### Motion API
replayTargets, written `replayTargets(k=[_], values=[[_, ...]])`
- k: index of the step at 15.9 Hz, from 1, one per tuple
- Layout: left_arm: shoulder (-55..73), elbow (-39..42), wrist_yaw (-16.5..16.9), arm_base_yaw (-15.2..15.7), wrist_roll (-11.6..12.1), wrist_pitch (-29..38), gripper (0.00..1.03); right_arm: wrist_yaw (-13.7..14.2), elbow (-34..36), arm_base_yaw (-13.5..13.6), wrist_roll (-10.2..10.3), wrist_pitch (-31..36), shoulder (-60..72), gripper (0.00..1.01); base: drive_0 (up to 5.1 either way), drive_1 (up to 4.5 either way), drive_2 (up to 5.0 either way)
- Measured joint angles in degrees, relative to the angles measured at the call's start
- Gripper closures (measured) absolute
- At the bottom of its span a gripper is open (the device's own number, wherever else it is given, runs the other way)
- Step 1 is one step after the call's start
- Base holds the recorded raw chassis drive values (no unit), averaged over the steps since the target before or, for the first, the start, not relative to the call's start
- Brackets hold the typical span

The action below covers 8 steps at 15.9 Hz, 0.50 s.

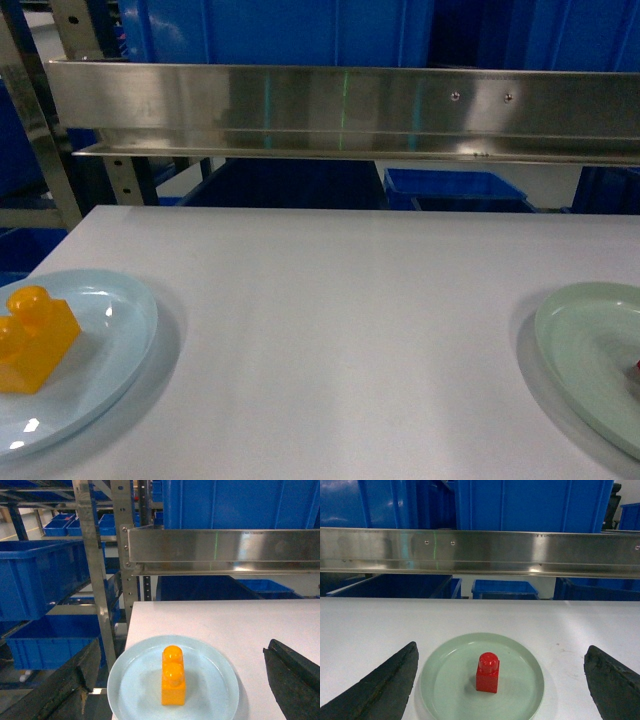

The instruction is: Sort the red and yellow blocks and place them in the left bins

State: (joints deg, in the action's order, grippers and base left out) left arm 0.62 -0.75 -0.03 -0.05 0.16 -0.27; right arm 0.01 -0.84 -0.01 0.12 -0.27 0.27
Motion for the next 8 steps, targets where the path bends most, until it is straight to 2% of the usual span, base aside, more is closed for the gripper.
replayTargets(k=[8], values=[[0.0, 0.0, -0.02, 0.0, -0.02, 0.0, 0.05, 0.0, 0.0, 0.0, 0.0, 0.02, 0.0, 0.03, 0.0, 0.0, 0.0]])
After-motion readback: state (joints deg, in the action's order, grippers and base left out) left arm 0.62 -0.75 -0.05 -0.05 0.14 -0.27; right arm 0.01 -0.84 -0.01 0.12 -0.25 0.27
